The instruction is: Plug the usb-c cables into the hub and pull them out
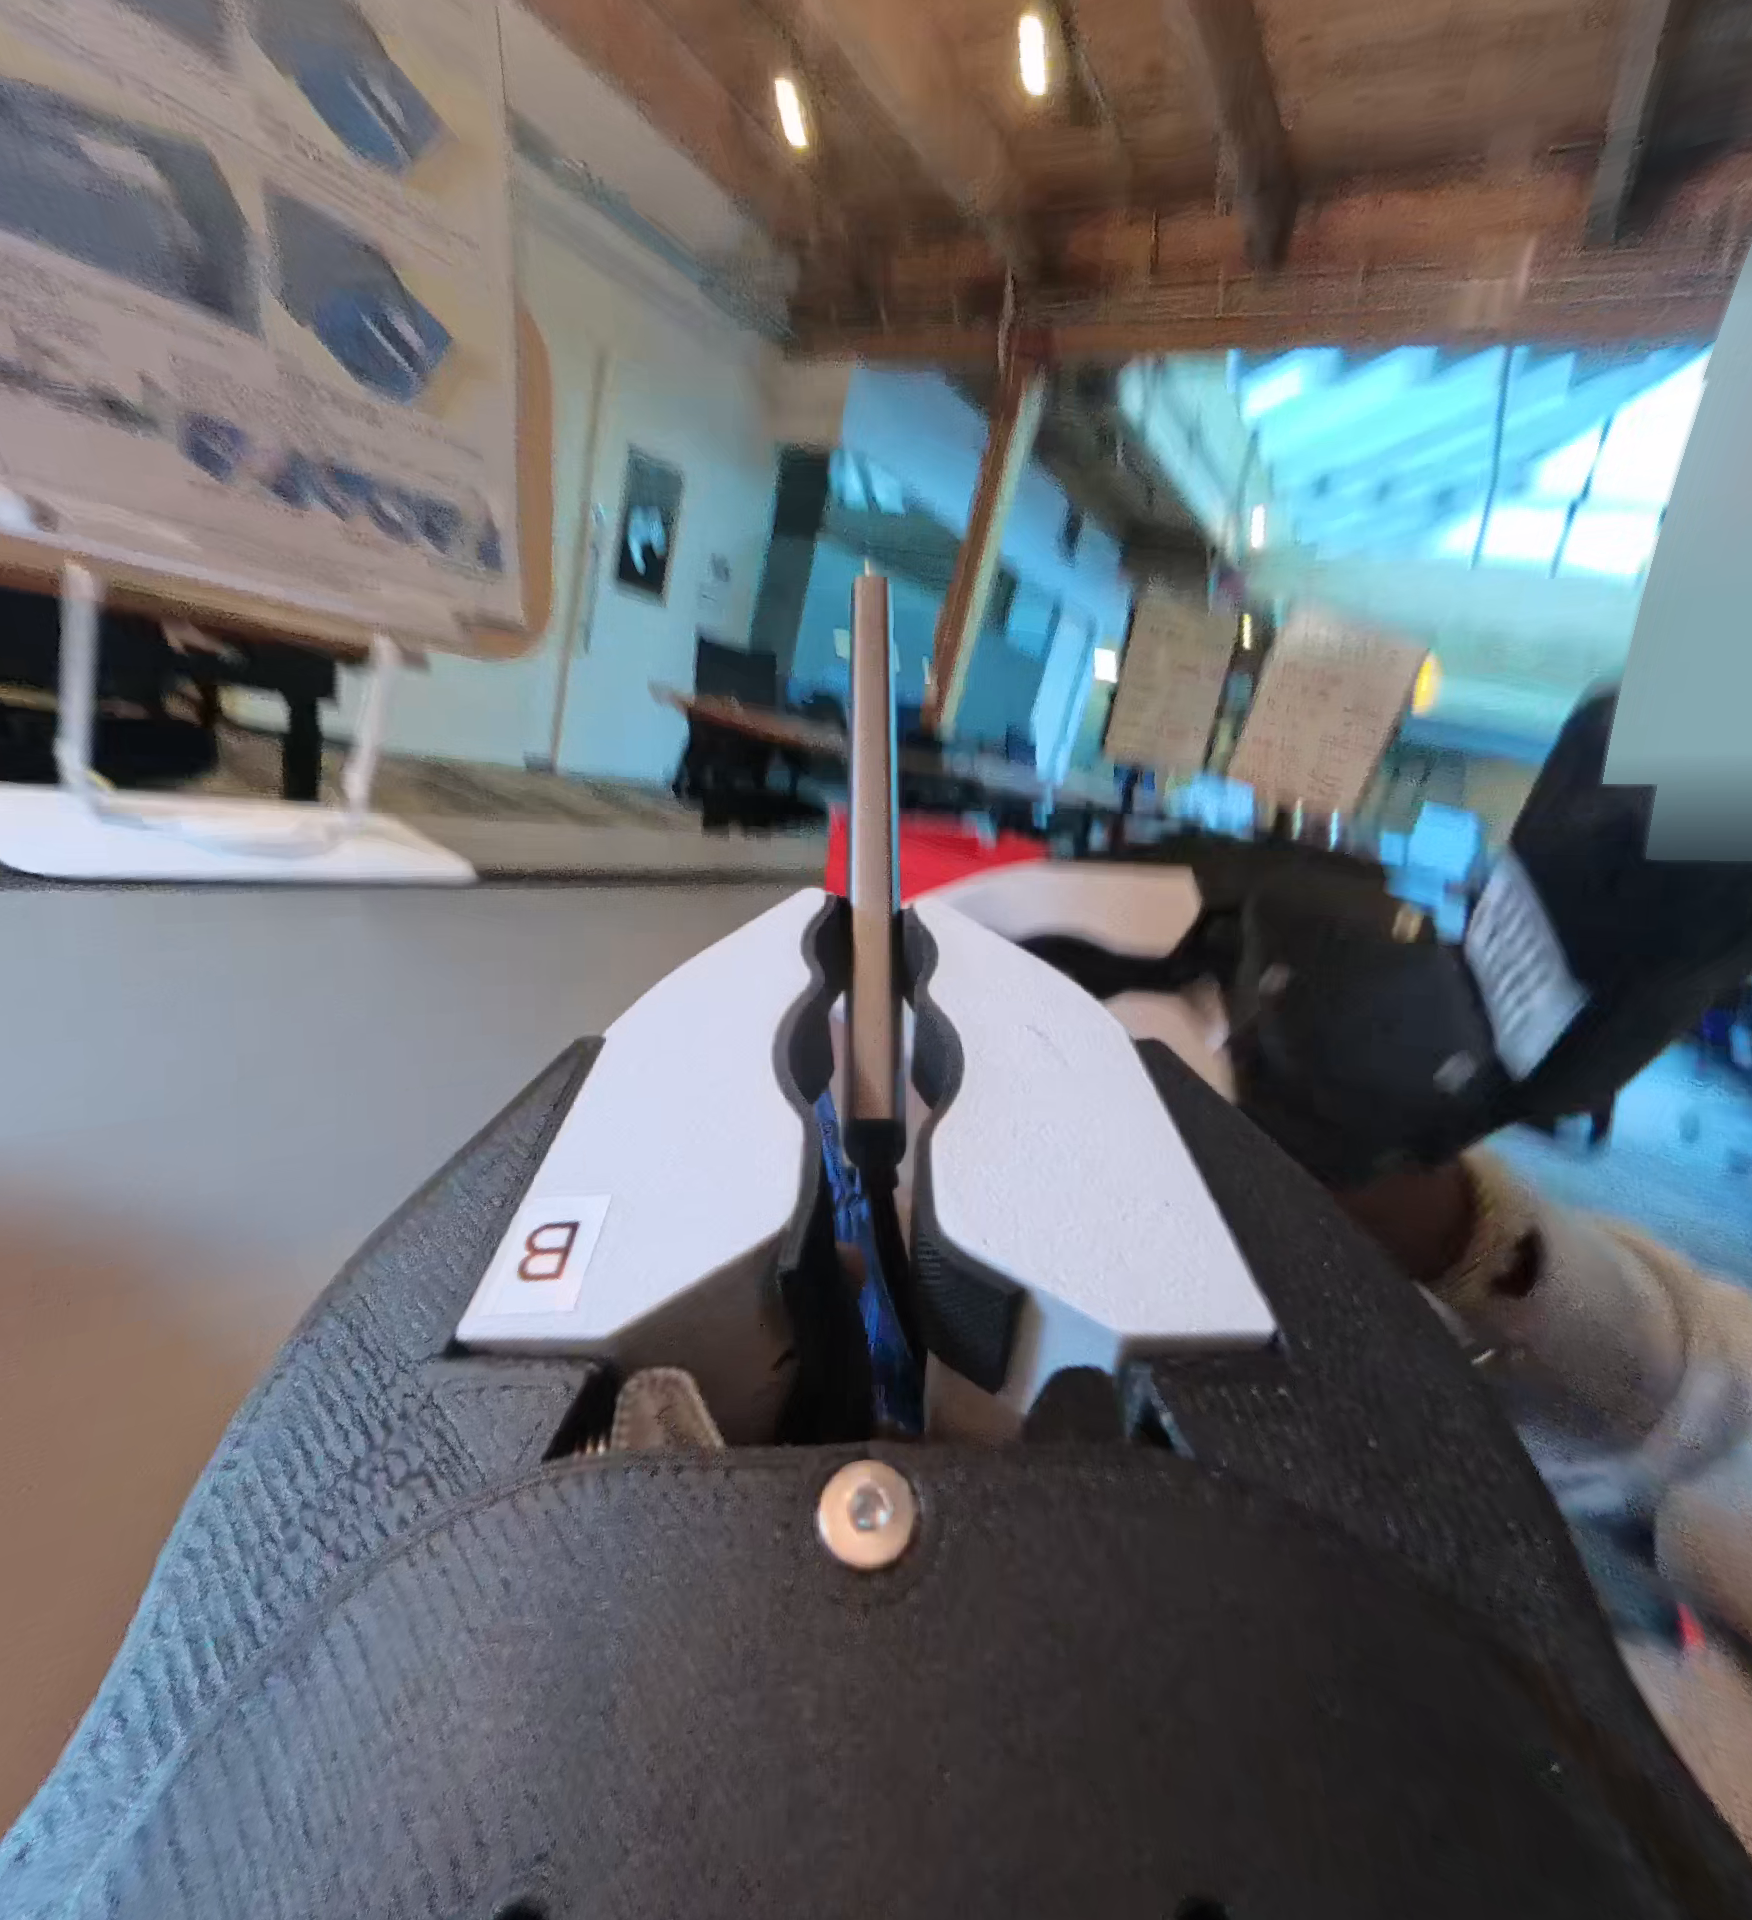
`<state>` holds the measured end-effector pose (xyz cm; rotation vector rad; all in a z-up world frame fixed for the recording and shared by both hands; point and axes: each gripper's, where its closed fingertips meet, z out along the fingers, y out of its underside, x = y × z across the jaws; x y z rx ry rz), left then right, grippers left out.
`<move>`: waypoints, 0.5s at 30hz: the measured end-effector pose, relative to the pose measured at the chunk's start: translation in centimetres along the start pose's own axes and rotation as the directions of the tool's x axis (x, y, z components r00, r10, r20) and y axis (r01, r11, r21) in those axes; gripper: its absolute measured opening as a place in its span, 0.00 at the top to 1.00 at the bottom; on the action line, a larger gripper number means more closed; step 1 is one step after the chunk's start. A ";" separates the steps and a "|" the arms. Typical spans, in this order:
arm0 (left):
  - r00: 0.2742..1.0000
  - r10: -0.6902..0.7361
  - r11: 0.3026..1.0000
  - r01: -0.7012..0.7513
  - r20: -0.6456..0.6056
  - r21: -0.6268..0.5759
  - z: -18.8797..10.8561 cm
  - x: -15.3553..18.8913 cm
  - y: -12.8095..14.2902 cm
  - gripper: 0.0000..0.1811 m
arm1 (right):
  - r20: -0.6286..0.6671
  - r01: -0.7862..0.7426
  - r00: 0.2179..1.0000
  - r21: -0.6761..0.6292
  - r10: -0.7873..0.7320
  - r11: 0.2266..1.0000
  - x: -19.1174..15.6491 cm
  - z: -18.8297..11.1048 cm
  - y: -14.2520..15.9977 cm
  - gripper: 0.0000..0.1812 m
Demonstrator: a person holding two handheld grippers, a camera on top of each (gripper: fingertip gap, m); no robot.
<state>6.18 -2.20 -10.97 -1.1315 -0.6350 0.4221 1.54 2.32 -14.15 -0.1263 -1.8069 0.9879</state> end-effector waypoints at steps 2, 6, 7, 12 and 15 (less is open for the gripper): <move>0.993 -0.107 0.992 0.103 0.052 0.078 -2.0 -2.8 -1.6 0.95 | -0.013 -0.153 0.988 0.002 0.153 0.988 2.3 -0.5 2.2 0.94; 0.991 -0.134 0.989 0.133 0.005 0.071 -2.1 -3.1 -1.8 0.95 | 0.154 -0.376 0.923 0.164 0.352 0.912 2.7 -1.9 -1.5 0.94; 0.996 -0.091 0.995 0.091 -0.008 0.037 -1.6 -2.4 -1.3 0.95 | 0.177 -0.407 0.909 0.182 0.378 0.895 3.0 -2.0 -2.1 0.94; 0.997 -0.064 0.998 0.064 -0.049 0.008 -1.1 -1.6 -0.7 0.95 | 0.234 -0.561 0.825 0.232 0.515 0.794 6.1 -3.5 -2.8 0.94; 0.989 -0.128 0.990 0.133 -0.078 0.056 -1.6 -1.9 -1.4 0.95 | 0.207 -0.569 0.822 0.267 0.531 0.778 7.9 -5.1 -2.9 0.94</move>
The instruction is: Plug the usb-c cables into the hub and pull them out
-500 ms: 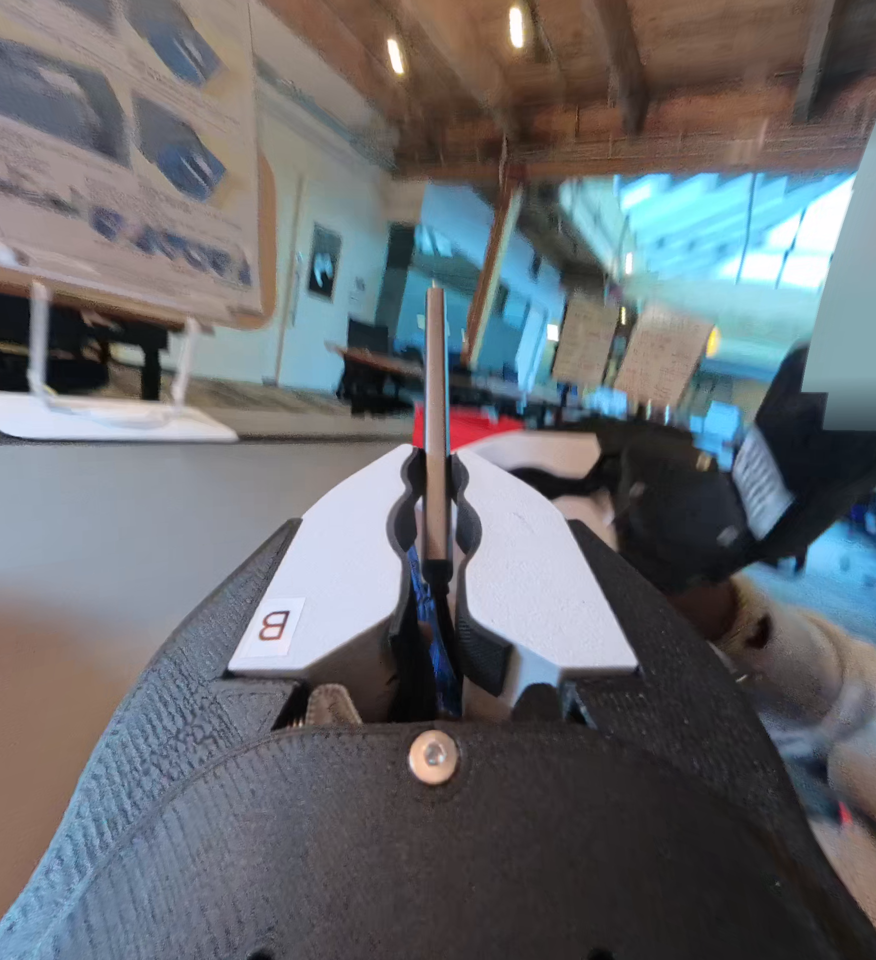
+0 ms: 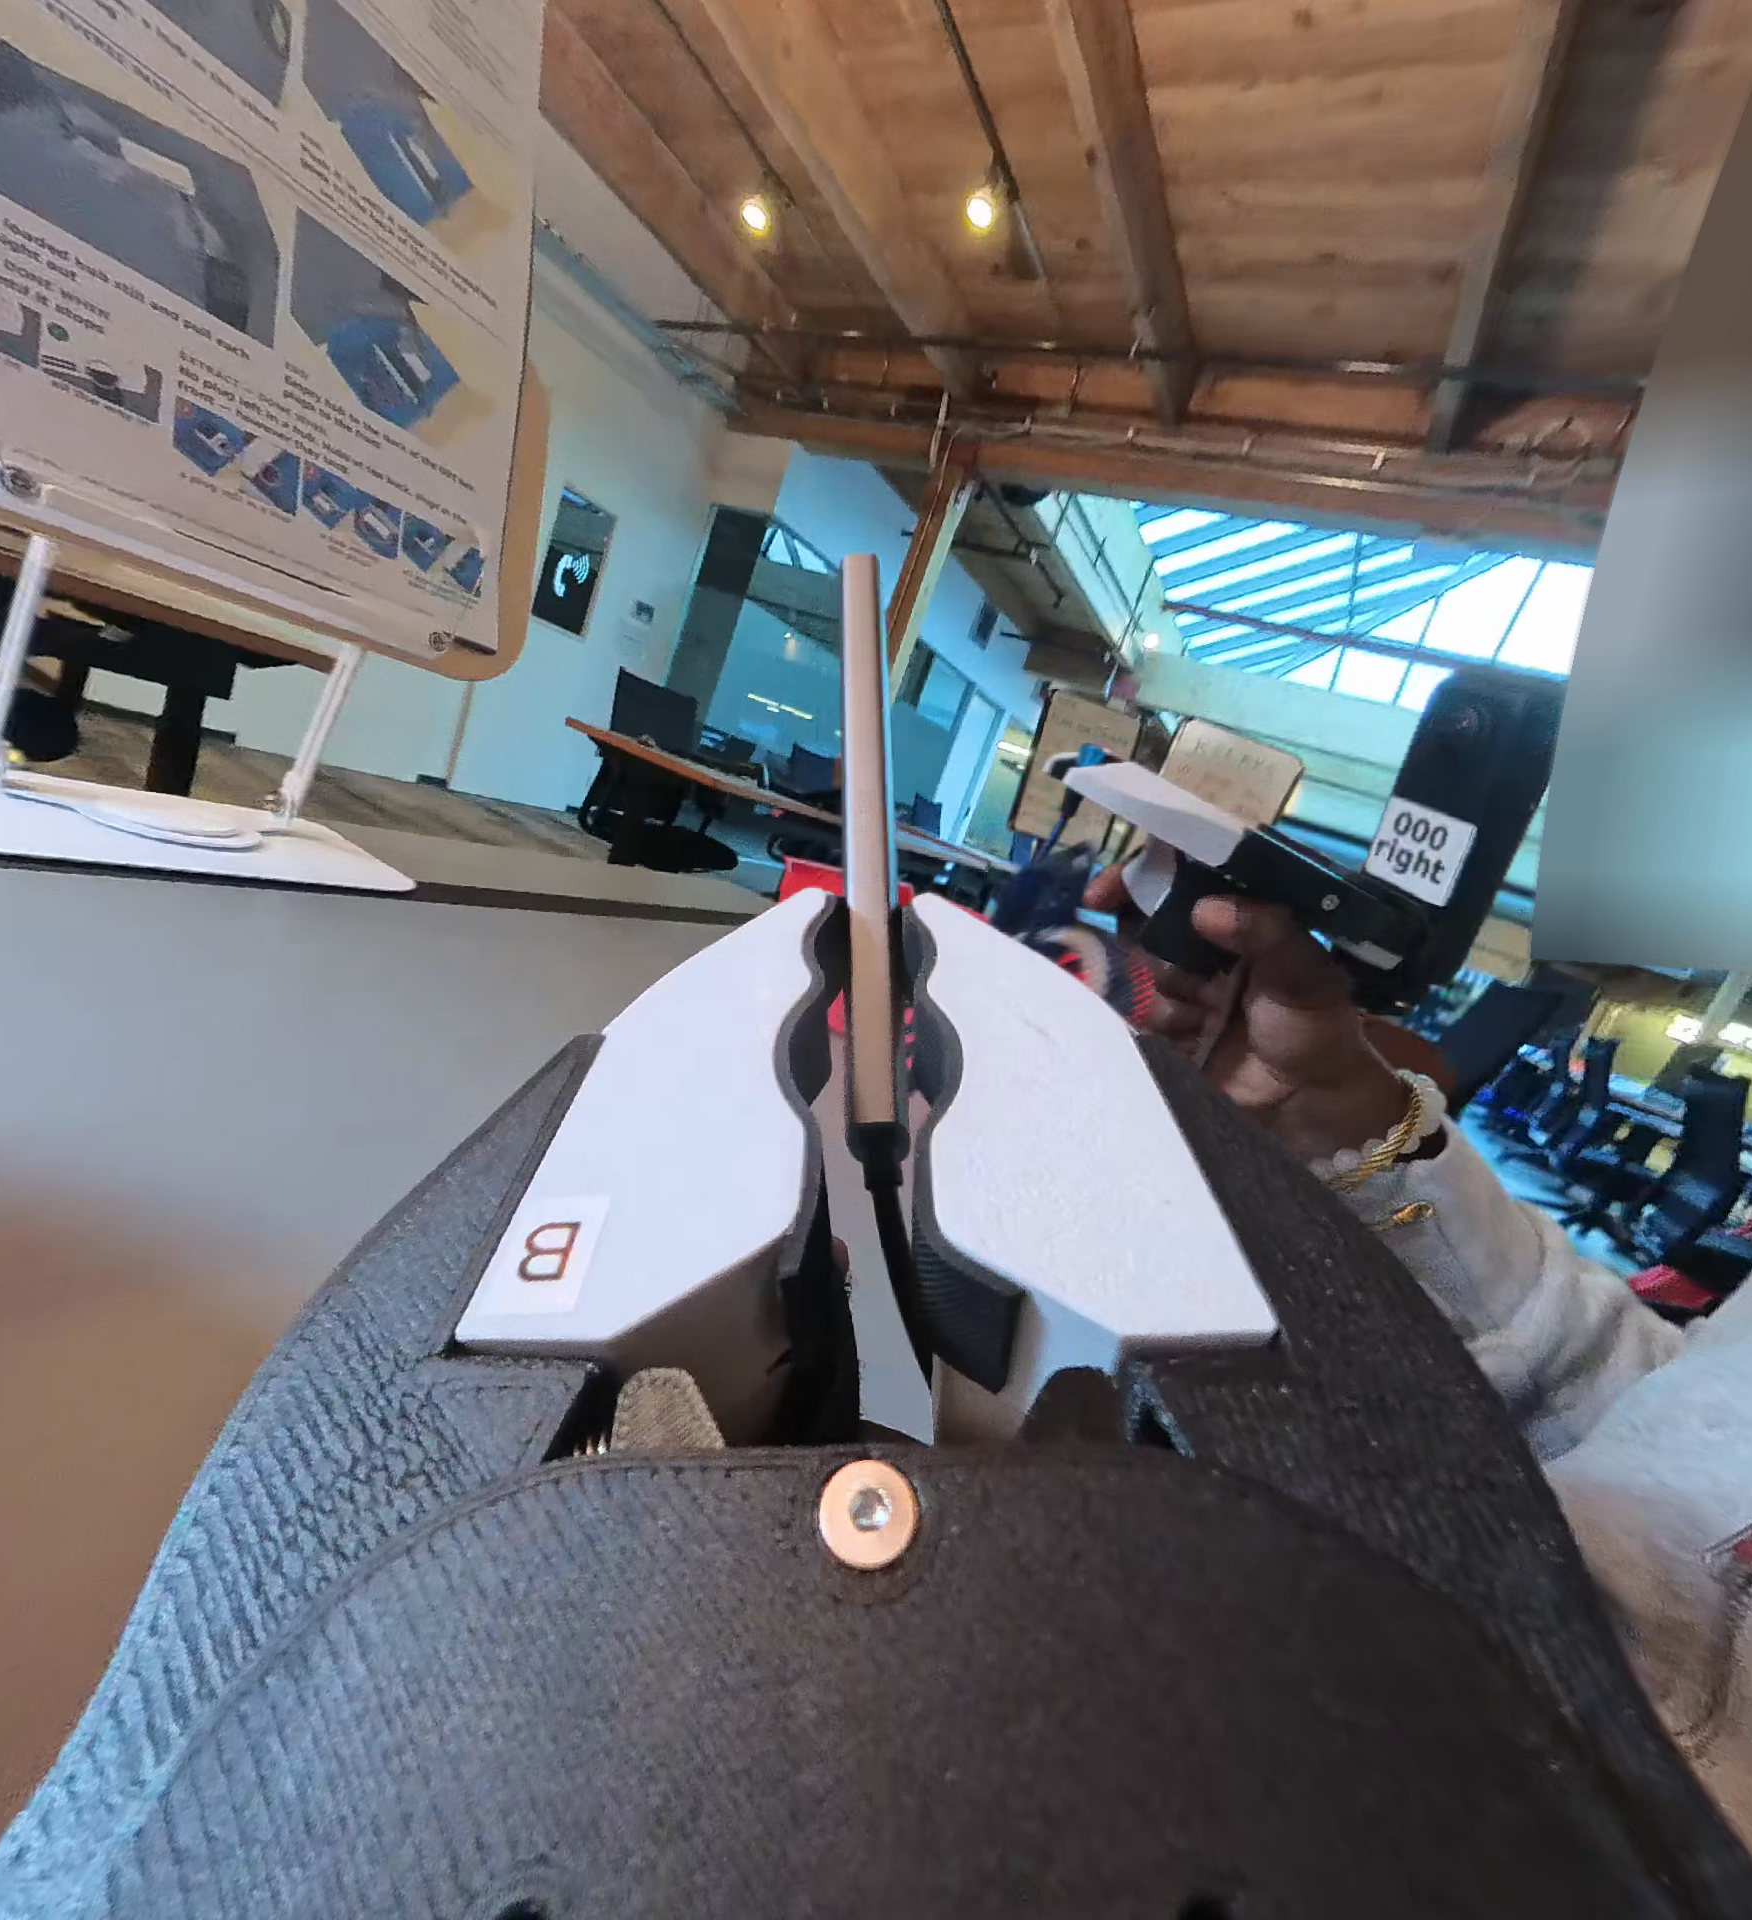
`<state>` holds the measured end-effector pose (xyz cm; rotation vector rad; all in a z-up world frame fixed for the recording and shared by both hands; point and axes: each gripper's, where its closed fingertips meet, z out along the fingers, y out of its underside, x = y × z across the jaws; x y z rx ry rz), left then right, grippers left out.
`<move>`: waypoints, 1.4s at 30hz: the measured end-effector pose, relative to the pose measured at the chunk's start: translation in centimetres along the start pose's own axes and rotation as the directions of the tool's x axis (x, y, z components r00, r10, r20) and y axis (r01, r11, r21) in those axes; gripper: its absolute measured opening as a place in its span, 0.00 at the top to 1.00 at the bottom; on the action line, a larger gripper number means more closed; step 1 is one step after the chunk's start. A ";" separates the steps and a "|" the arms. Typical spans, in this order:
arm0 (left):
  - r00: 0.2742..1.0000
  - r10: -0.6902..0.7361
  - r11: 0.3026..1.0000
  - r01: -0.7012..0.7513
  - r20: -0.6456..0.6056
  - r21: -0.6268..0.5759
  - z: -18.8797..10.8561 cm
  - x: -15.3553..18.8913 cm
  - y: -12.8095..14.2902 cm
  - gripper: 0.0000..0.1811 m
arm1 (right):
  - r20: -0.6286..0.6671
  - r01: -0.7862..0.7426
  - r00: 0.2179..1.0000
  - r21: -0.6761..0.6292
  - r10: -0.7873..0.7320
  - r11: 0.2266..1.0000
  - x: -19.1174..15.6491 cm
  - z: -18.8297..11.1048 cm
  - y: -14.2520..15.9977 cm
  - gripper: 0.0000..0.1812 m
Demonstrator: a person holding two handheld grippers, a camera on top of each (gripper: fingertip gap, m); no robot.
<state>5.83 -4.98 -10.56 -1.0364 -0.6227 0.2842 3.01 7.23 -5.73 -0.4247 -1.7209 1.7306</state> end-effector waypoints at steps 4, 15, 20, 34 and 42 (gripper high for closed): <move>1.000 -0.002 1.000 0.002 0.002 -0.010 0.1 -0.1 0.2 0.95 | -0.124 0.084 0.989 0.019 -0.081 0.996 2.7 -2.8 -2.6 0.94; 1.000 0.008 1.000 -0.008 -0.004 -0.030 0.3 0.1 0.5 0.95 | -0.665 0.261 0.695 -0.122 -0.274 0.958 15.5 -16.9 -9.5 0.94; 1.000 0.009 0.999 -0.009 -0.005 -0.038 0.4 0.1 0.6 0.95 | -0.754 0.210 0.606 -0.156 -0.254 0.965 18.0 -20.5 -8.4 0.94; 1.000 -0.006 0.999 0.005 -0.013 -0.047 0.4 0.0 0.8 0.95 | -0.764 0.013 0.622 -0.206 -0.169 0.979 22.3 -21.2 0.0 0.94; 1.000 -0.016 0.999 0.015 -0.018 -0.048 0.4 0.0 0.8 0.94 | -0.732 -0.191 0.663 -0.367 -0.156 0.910 23.7 -21.4 8.1 0.94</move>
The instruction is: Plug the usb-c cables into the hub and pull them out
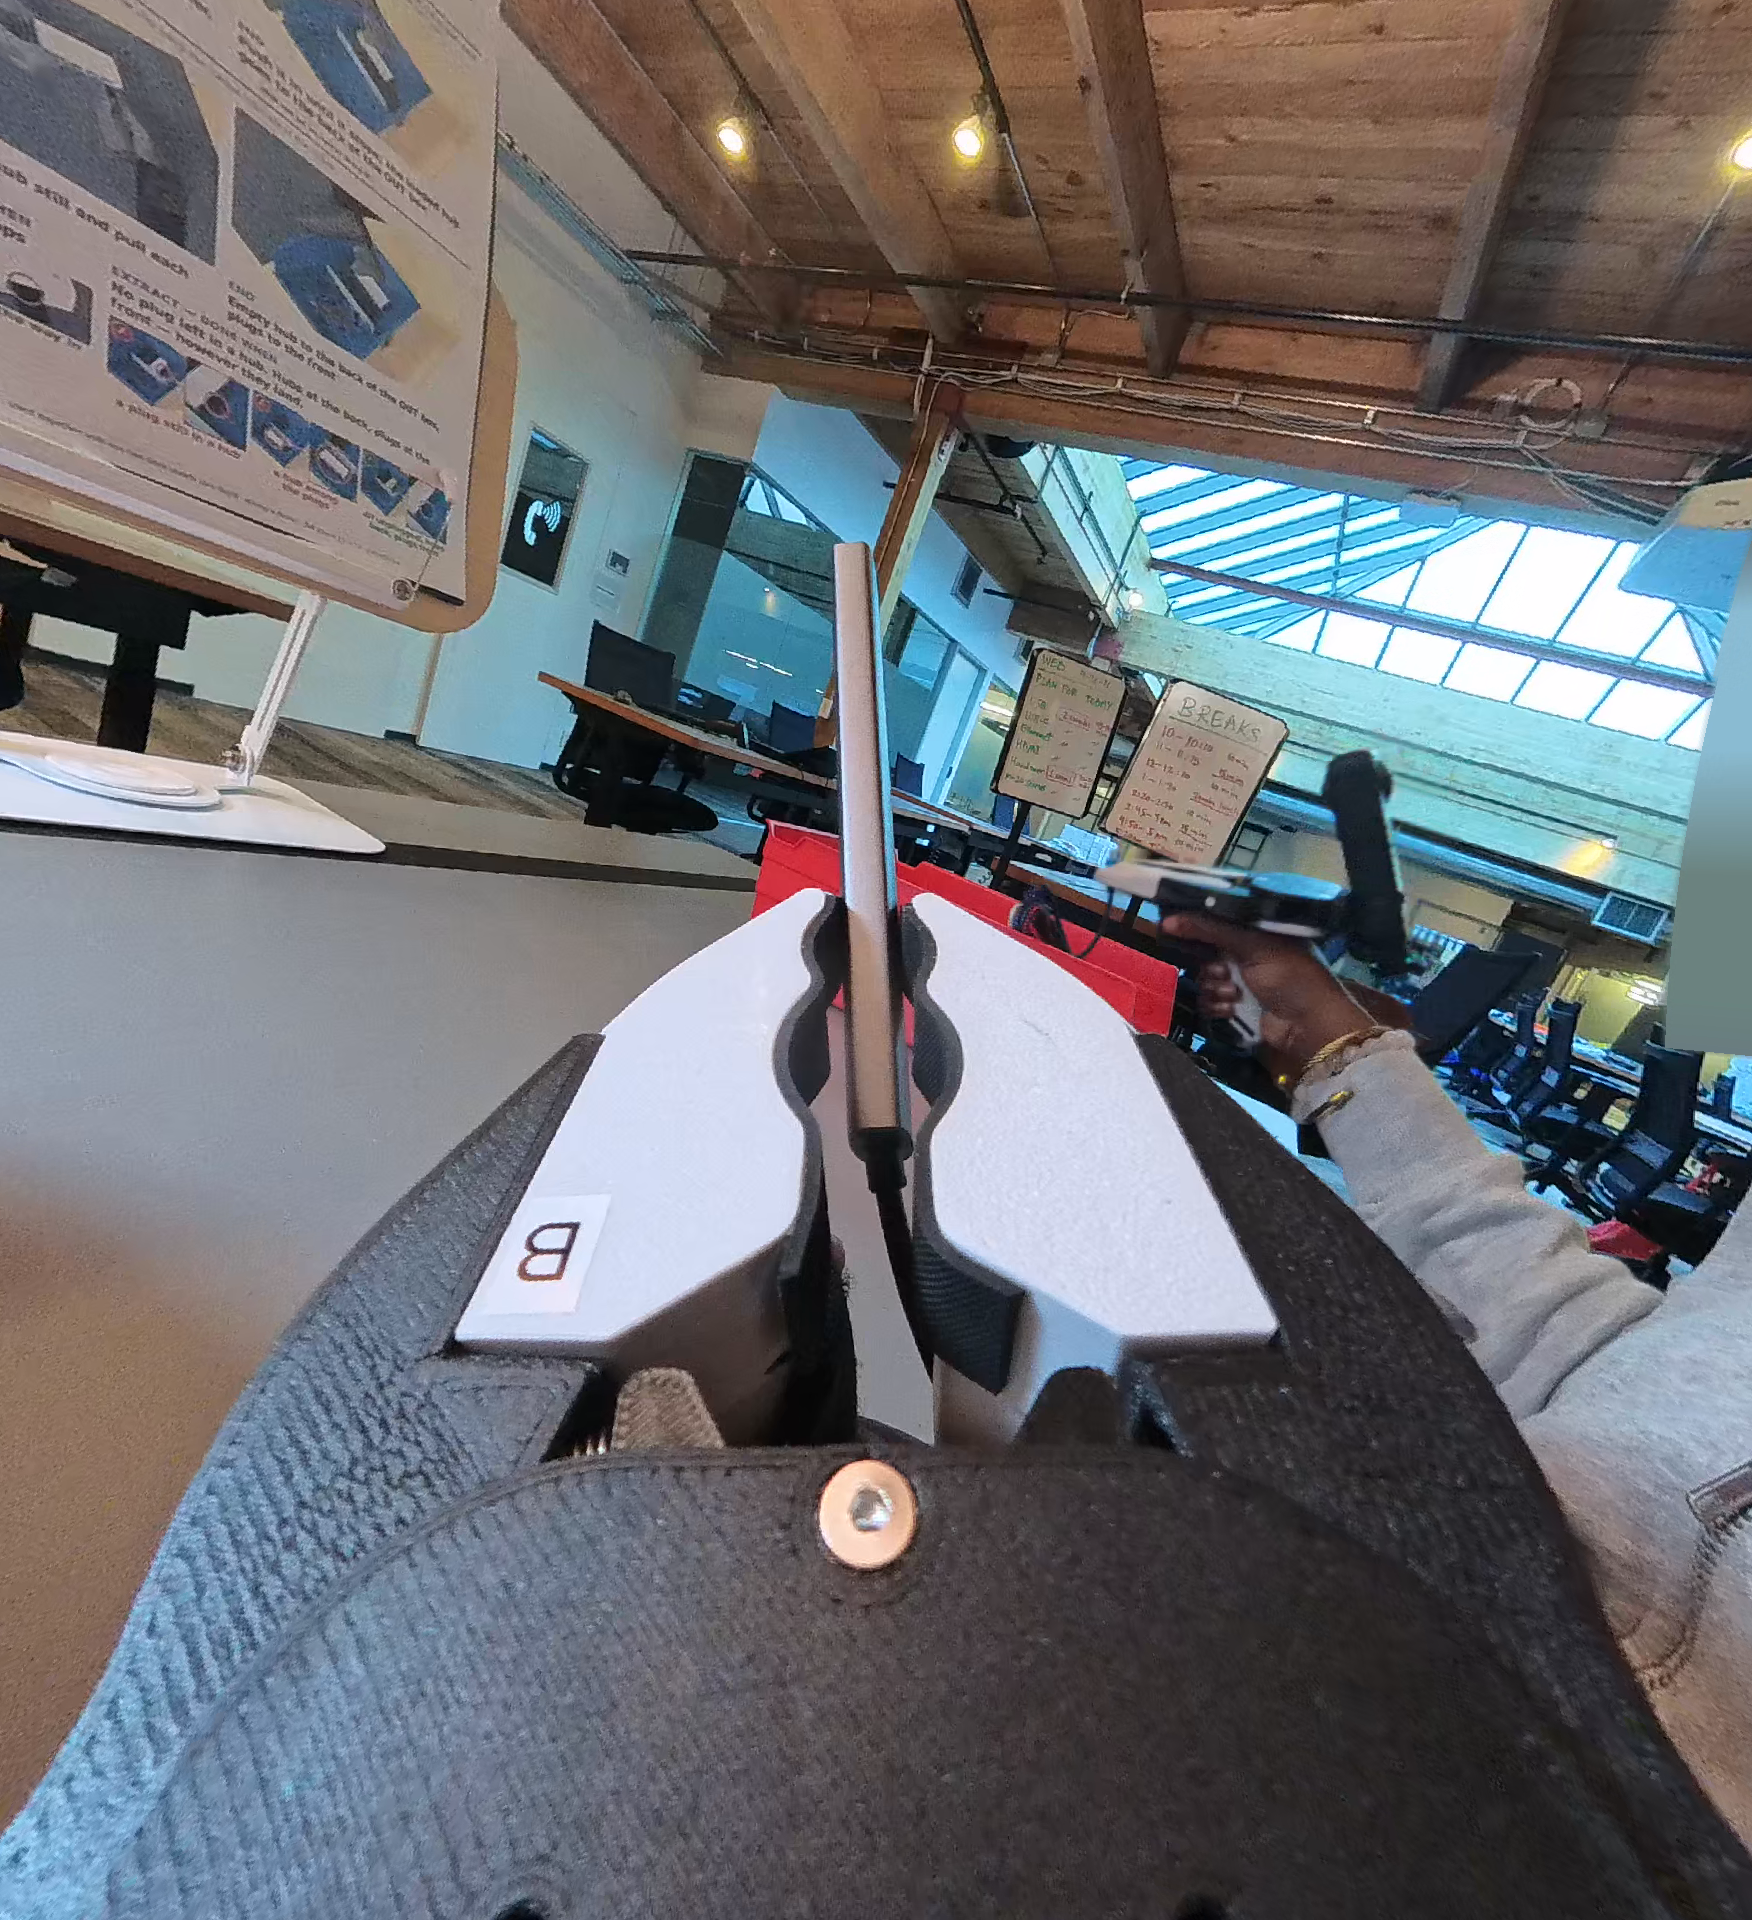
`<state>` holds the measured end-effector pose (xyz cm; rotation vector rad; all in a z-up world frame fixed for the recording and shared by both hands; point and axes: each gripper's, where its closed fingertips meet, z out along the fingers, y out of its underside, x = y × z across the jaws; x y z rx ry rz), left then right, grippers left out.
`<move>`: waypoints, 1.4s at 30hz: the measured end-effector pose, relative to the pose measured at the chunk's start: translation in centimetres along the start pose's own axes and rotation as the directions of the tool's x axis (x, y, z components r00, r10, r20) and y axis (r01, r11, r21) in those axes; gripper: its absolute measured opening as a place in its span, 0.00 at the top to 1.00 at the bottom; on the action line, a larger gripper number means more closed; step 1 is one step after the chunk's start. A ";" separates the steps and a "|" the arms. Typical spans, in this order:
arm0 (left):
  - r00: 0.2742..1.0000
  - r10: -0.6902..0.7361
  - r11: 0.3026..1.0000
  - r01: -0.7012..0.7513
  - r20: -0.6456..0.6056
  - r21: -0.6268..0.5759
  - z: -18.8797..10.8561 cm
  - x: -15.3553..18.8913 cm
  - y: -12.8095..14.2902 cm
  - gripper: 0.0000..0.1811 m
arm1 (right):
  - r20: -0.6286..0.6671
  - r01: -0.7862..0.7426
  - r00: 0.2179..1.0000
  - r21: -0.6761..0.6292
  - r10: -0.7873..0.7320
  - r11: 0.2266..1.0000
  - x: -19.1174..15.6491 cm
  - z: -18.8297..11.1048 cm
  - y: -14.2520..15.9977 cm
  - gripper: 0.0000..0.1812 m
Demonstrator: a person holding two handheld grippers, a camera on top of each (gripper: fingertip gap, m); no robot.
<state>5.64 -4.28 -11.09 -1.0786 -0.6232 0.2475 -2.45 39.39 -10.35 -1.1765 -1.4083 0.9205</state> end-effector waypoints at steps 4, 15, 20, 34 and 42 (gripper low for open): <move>1.000 -0.003 1.000 0.003 0.000 -0.002 0.0 0.0 0.0 0.94 | 0.040 -0.023 0.999 -0.020 0.024 1.000 -0.5 0.9 1.0 0.94; 1.000 -0.004 1.000 0.004 -0.001 -0.006 0.0 0.0 0.1 0.94 | 0.196 0.223 0.962 -0.167 -0.190 0.960 -0.7 1.5 1.3 0.94; 1.000 -0.005 1.000 0.005 -0.001 -0.006 0.1 0.0 0.1 0.94 | 0.274 0.307 0.936 -0.342 -0.219 0.888 -1.8 3.2 6.8 0.94; 1.000 -0.011 1.000 0.011 0.000 -0.005 0.1 -0.1 0.1 0.94 | 0.104 0.088 0.993 -0.351 -0.055 0.932 0.4 3.1 5.6 0.71; 1.000 -0.007 1.000 0.007 0.000 -0.004 0.1 -0.1 0.1 0.94 | 0.075 -0.175 0.983 0.165 0.165 0.971 0.7 -3.2 -5.0 0.84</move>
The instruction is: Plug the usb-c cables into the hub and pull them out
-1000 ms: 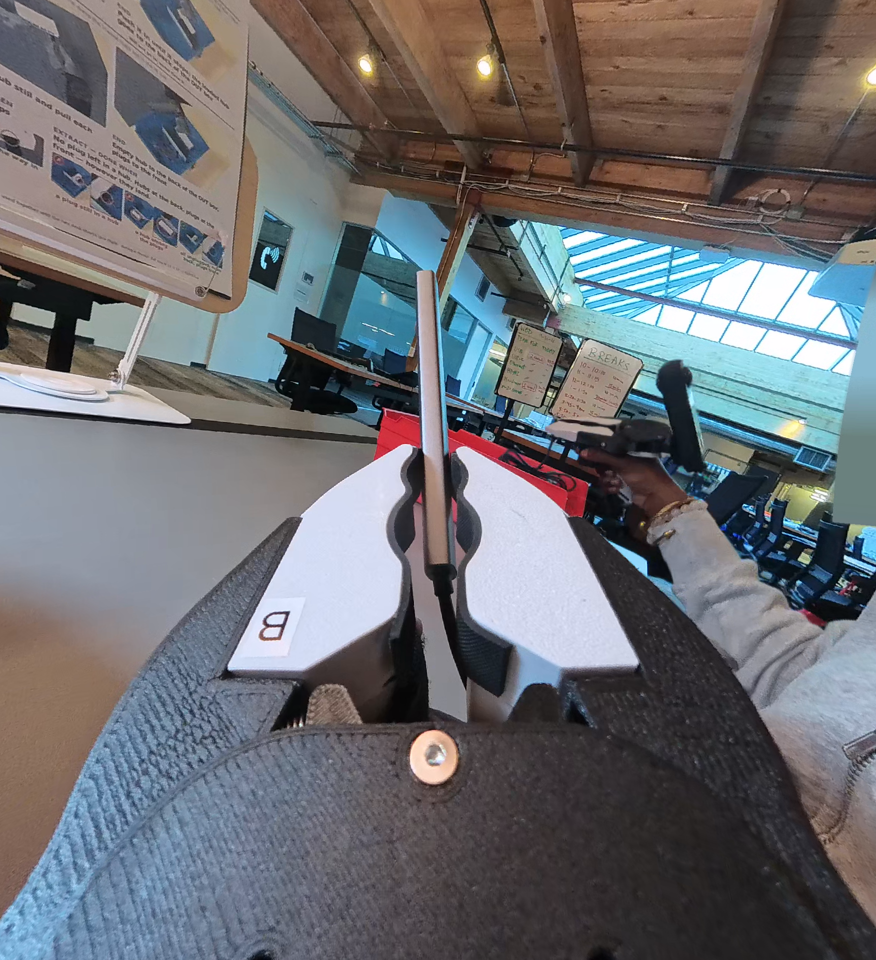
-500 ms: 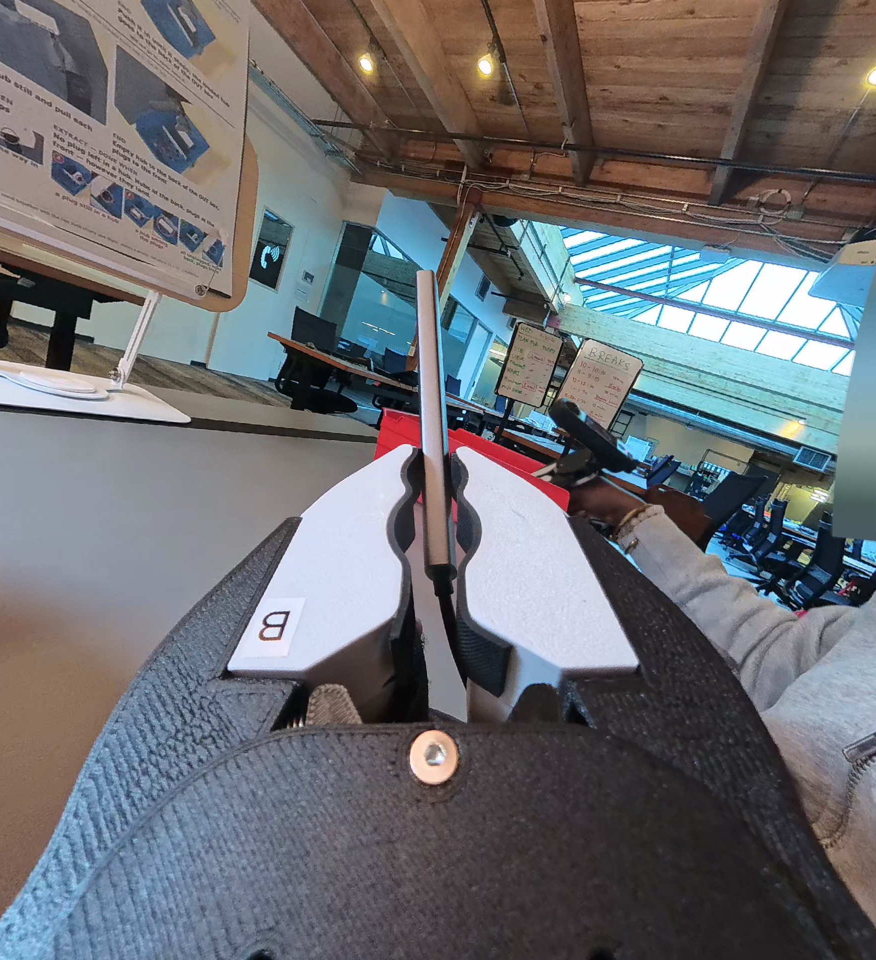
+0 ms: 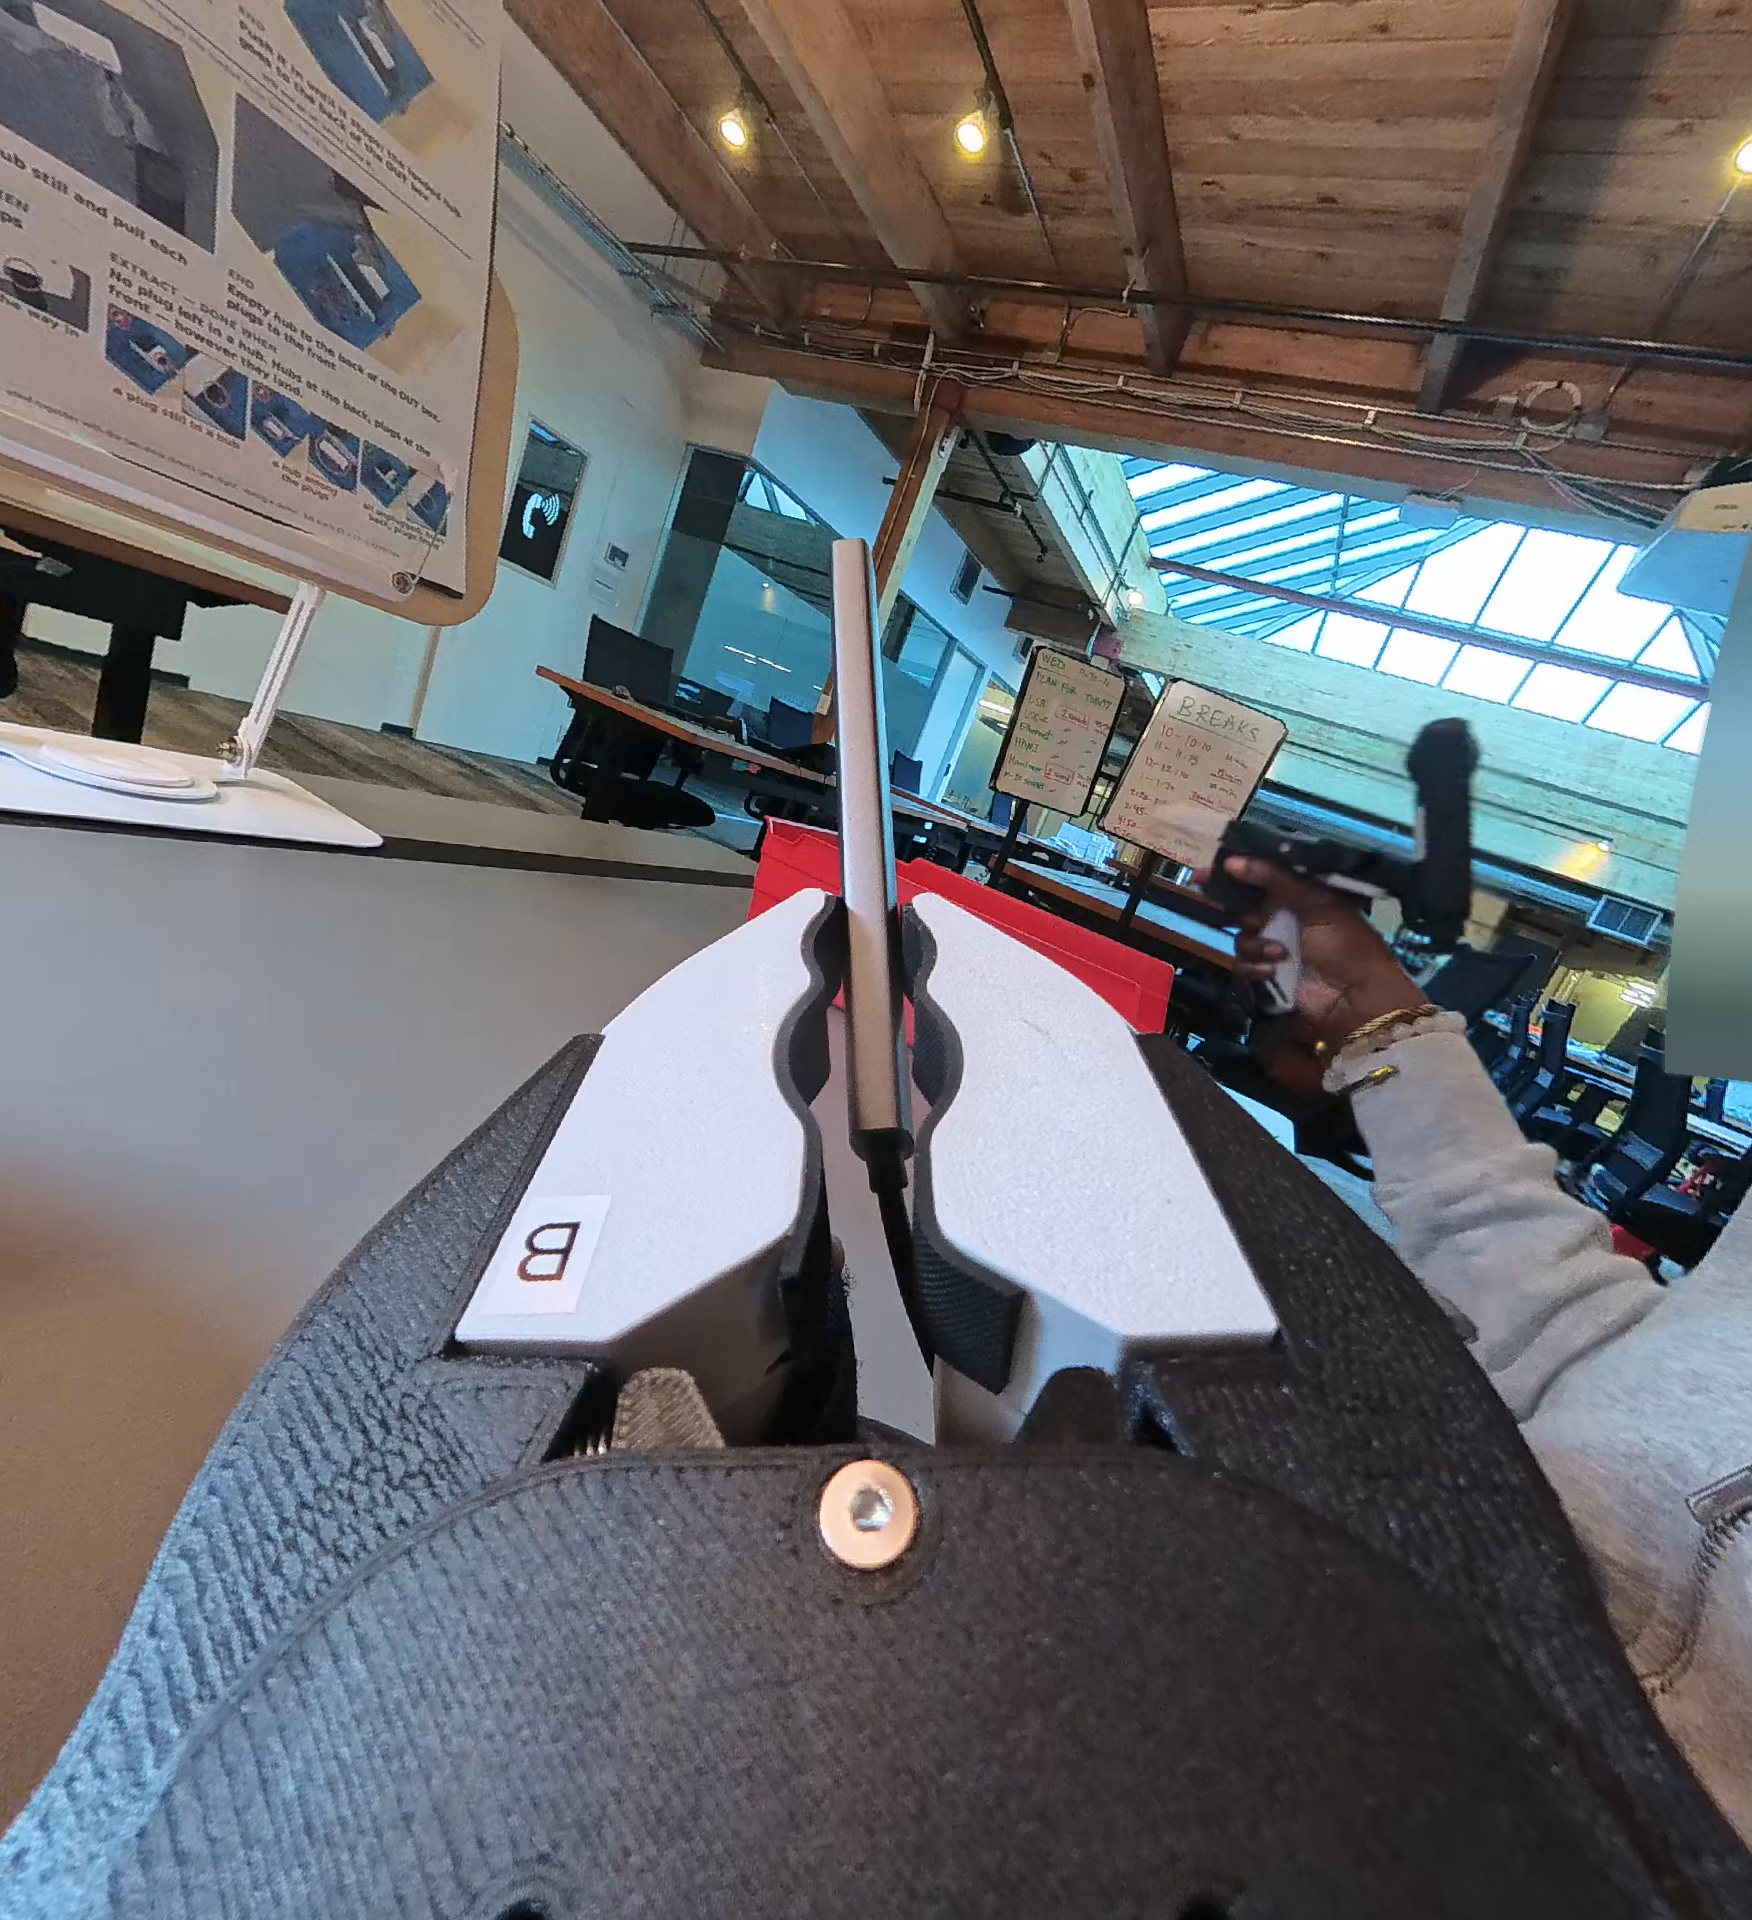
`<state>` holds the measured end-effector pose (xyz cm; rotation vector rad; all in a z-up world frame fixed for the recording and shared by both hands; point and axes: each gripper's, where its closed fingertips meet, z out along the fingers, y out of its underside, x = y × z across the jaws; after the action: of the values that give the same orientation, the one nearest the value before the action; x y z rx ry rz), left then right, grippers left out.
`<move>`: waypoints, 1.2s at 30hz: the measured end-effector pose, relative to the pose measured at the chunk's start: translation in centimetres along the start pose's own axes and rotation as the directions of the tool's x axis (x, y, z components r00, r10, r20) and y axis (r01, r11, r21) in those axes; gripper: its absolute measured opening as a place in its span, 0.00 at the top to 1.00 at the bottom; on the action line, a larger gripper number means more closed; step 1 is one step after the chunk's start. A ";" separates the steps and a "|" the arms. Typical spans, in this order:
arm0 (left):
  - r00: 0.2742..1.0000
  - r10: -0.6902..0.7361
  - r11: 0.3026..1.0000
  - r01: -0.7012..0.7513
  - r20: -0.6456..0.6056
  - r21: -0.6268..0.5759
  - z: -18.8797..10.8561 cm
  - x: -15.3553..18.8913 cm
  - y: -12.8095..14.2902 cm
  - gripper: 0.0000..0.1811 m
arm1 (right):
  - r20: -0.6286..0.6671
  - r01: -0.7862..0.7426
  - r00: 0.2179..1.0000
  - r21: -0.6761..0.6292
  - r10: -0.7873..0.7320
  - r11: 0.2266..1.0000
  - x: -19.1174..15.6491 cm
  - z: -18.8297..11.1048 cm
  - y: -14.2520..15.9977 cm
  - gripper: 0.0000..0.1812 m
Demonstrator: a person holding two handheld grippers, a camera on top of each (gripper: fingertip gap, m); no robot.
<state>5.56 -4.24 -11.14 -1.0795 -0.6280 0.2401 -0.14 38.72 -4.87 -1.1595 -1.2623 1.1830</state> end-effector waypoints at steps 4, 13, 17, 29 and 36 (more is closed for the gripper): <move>1.000 -0.003 1.000 0.003 -0.001 0.000 0.0 0.0 0.0 0.94 | 0.355 -0.165 0.929 0.145 0.104 0.976 -7.5 -2.4 -3.8 0.84; 1.000 -0.008 1.000 0.008 -0.008 -0.002 0.0 0.0 0.0 0.94 | 0.910 -0.267 0.369 -0.090 0.188 0.959 -29.2 -5.7 -2.1 0.80; 1.000 -0.019 1.000 0.020 -0.017 0.016 -0.1 0.1 -0.2 0.94 | 0.922 -0.220 0.155 -0.319 0.356 0.922 -38.3 -7.2 2.4 0.77; 0.969 0.010 0.995 -0.035 -0.245 -0.097 0.5 4.0 1.6 0.94 | 0.884 -0.424 0.036 -0.409 0.466 0.808 -41.0 -7.0 2.6 0.95; 0.997 -0.040 0.995 0.045 -0.060 0.086 0.1 0.9 -0.9 0.70 | 0.932 -0.669 0.148 -0.151 0.330 0.728 -31.5 -6.5 -4.7 0.95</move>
<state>6.12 -4.18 -10.05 -0.9845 -0.5829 0.1973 7.17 7.24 -1.90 -0.5754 -1.3753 2.7873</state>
